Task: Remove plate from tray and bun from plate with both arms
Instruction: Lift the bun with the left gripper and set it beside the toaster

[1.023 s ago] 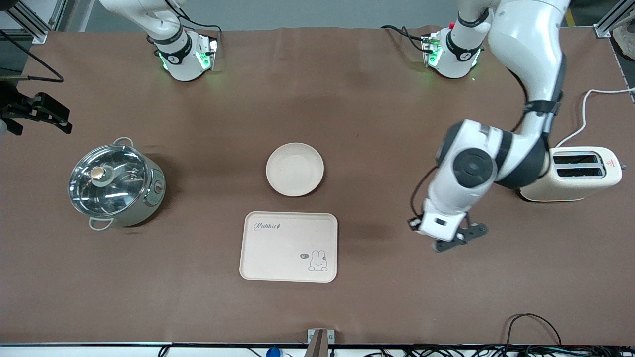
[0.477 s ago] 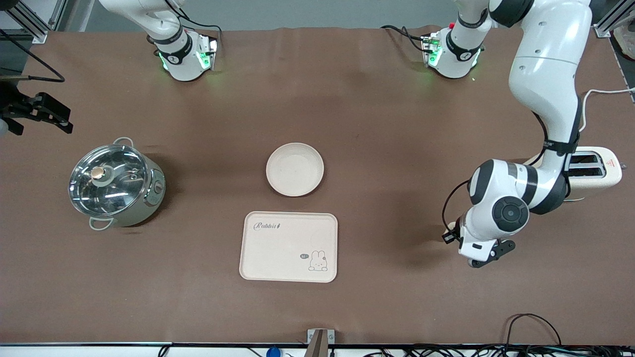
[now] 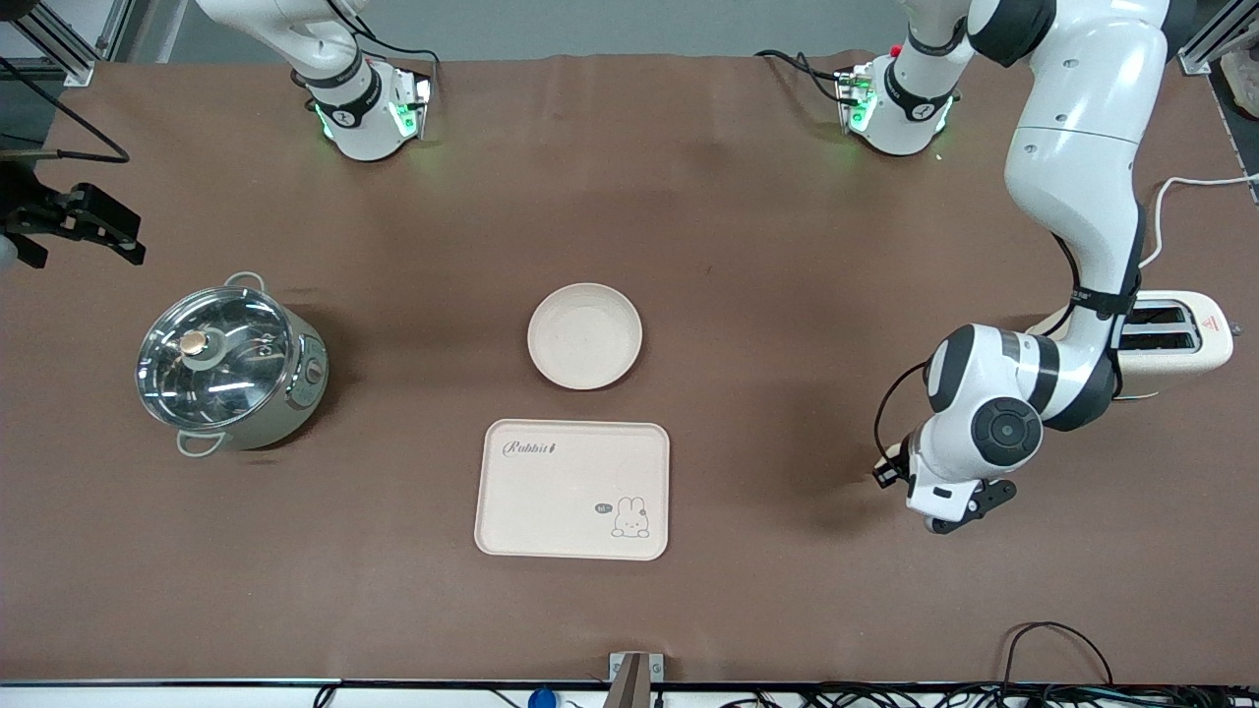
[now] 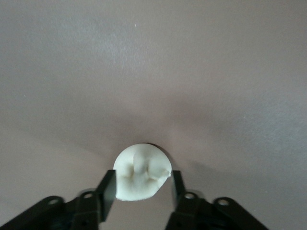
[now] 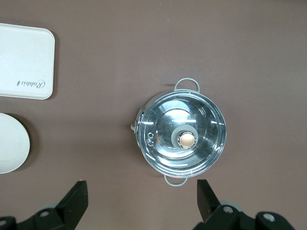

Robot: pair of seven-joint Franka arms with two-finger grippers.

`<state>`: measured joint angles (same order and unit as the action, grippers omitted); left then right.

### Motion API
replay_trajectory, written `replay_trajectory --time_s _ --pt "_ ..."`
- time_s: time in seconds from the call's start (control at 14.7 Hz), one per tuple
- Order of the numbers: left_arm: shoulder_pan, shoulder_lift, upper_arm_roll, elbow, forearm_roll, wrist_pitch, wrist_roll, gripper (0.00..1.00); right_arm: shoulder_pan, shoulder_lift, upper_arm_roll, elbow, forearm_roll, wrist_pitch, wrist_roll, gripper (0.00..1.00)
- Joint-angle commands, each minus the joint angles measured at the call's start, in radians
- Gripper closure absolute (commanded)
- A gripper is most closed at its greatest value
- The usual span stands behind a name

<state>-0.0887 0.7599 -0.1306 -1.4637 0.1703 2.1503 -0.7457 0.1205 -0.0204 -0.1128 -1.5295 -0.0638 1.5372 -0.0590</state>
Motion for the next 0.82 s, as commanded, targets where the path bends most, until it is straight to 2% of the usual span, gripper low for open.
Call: replay_trajectory --time_s 0.0,0.27,0.75 --pt "0.010 -0.051 -0.009 0.005 0.017 -0.007 -0.003 0.00 0.004 -0.010 0.001 -0.001 -0.014 -0.006 0.008 0.00" --pt "0.018 -0.184 -0.009 0.003 0.021 -0.024 0.149 0.00 0.004 -0.007 -0.001 -0.004 -0.011 0.000 0.008 0.00" --pt "0.066 -0.408 -0.014 0.003 0.011 -0.185 0.423 0.00 0.005 -0.010 0.002 0.002 -0.008 -0.006 0.010 0.00"
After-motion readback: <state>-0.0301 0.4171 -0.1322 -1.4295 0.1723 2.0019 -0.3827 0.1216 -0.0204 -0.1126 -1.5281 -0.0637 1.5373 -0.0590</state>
